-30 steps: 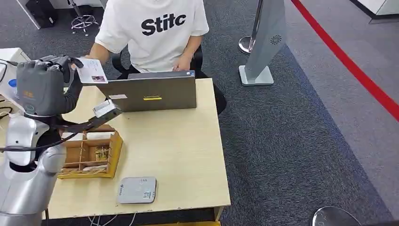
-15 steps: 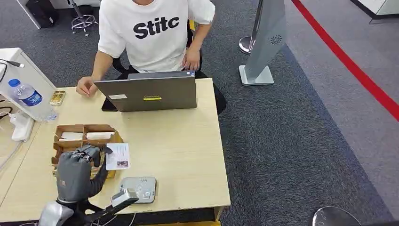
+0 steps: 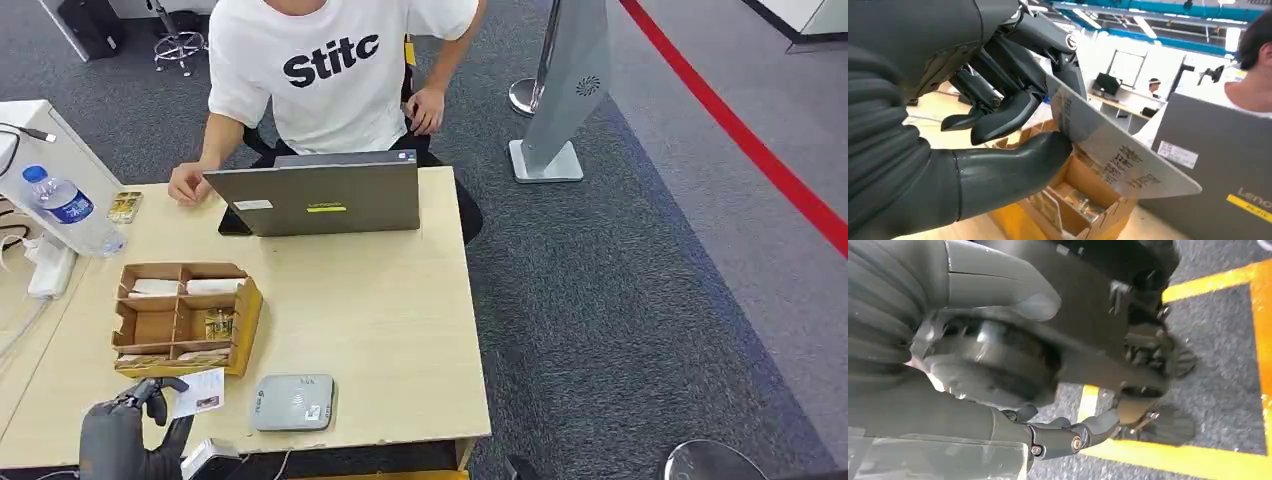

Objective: Pass the card to the sensor for recognition and then transmit it.

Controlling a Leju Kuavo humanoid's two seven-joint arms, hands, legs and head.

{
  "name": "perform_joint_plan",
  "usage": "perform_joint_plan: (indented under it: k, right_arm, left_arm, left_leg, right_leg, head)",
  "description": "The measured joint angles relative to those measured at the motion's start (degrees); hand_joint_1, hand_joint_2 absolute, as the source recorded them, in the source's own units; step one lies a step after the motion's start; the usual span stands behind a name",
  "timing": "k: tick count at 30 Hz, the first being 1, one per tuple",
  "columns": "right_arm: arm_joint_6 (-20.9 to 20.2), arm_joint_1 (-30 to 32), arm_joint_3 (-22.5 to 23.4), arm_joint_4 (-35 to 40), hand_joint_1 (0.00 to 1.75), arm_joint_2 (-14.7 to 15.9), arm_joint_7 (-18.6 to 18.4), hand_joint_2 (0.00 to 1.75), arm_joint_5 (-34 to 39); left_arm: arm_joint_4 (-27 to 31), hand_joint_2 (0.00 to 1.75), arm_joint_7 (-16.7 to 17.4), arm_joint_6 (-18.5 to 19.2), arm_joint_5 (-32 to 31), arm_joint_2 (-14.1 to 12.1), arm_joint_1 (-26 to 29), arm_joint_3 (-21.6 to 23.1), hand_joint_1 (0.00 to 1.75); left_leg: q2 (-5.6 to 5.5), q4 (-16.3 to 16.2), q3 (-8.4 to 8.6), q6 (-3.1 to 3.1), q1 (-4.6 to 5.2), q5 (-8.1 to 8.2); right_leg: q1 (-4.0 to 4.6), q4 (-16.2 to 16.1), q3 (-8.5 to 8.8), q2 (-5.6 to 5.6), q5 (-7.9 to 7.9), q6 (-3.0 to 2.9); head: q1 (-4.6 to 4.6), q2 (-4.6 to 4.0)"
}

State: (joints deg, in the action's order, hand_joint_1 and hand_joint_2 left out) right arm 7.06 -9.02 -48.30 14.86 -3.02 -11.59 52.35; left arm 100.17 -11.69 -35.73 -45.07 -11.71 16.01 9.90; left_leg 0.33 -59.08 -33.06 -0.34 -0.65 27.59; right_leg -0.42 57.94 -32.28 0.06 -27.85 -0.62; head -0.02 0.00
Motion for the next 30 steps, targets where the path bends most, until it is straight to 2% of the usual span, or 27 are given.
perform_joint_plan:
  k: [5,9,15,21,30]
  right_arm:
    - [0.0,-2.8,2.5,2.7,0.00,0.0,-4.7,1.75,-1.4]
    - [0.0,-4.1,4.4,4.3,0.00,0.0,-6.2,1.75,-2.5]
    - [-2.9,-7.8,6.3,5.5,0.00,0.3,-11.6,1.75,-5.2]
    - [-3.3,-9.6,8.0,5.6,0.00,0.3,-12.2,1.75,-6.5]
    - [-3.4,-9.6,8.7,5.6,0.00,0.3,-12.1,1.75,-6.6]
  left_arm:
    - [-4.1,1.75,-1.4,1.3,1.9,0.8,-1.9,-0.2,1.75]
    - [-6.8,1.75,-2.2,1.6,2.3,1.3,-3.4,-0.2,1.75]
    - [-12.0,1.75,-4.8,4.0,1.7,2.9,-8.9,1.0,1.75]
    - [-16.0,1.75,-5.3,4.4,0.8,4.7,-13.0,3.5,1.75]
    - [-17.8,1.75,-5.3,4.3,0.8,5.1,-13.6,4.1,1.75]
  left_leg:
    - [-0.01,0.0,0.01,0.03,0.02,-0.03]
    - [-0.01,0.0,0.02,0.03,0.01,-0.05]
    - [-0.02,-0.1,0.00,0.00,0.02,-0.13]
    - [-0.02,-0.1,-0.02,0.04,0.02,-0.19]
    - [-0.01,-0.1,-0.05,0.03,0.01,-0.19]
  right_leg:
    - [-0.03,0.0,0.00,-0.01,0.04,0.01]
    - [-0.03,0.0,0.00,-0.01,0.07,0.05]
    - [-0.03,0.0,-0.04,0.00,0.14,0.06]
    - [-0.03,0.0,-0.03,0.00,0.20,0.04]
    - [-0.02,0.0,-0.09,0.01,0.19,0.03]
  head:
    - [0.00,0.00]
    - [-0.02,0.00]
    - [-0.02,0.00]
    - [-0.02,0.00]
    - [-0.02,0.00]
